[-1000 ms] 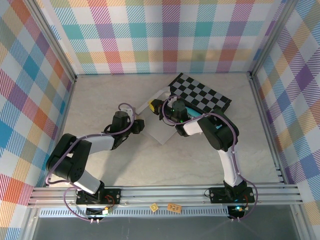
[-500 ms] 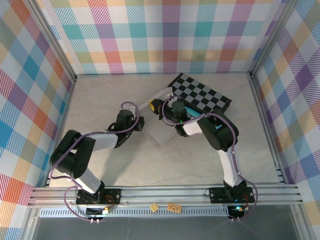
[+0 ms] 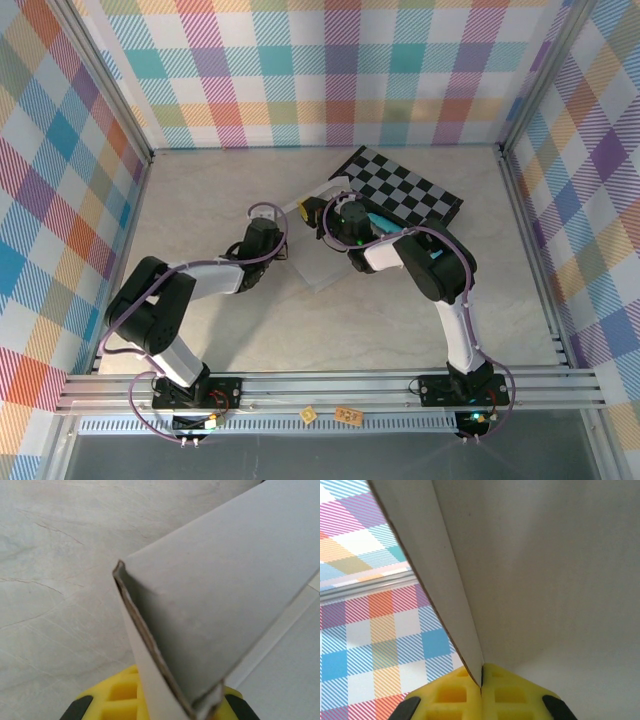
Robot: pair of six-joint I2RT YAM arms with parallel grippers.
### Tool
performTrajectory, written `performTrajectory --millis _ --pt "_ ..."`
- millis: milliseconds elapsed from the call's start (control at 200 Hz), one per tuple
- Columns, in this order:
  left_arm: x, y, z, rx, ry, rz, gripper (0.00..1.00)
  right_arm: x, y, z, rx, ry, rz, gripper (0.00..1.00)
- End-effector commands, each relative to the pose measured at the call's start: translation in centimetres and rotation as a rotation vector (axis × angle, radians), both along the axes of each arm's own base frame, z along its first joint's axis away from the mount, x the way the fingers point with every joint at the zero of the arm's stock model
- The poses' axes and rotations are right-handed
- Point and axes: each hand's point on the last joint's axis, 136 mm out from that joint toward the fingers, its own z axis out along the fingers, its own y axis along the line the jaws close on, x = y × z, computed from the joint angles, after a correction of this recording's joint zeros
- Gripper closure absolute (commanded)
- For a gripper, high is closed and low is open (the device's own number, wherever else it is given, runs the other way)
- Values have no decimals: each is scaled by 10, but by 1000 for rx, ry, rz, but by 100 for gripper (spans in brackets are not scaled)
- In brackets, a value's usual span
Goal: Fold the paper box
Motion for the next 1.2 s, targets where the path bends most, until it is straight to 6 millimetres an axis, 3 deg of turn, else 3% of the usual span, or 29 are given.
performTrajectory --millis 0,190,355,675,865,970,1150,1200 --pt "7 -4 2 62 3 35 100 -25 25 -11 -28 78 85 100" --pt "4 8 -7 137 67 128 100 -24 24 -3 -35 80 65 100" --pt "1 5 -18 123 109 119 100 -23 24 0 -32 79 63 100" --pt "2 1 -31 128 150 110 90 -23 21 0 -36 89 47 100" --pt "-2 4 -37 147 180 117 91 -22 18 0 -37 89 40 100" --pt "-4 7 -40 169 196 124 100 -22 18 1 -39 91 37 100" --pt "-9 27 -41 274 241 195 100 -23 14 2 -62 97 28 100" --pt "-10 30 -37 293 239 197 100 -26 10 1 -84 108 20 86"
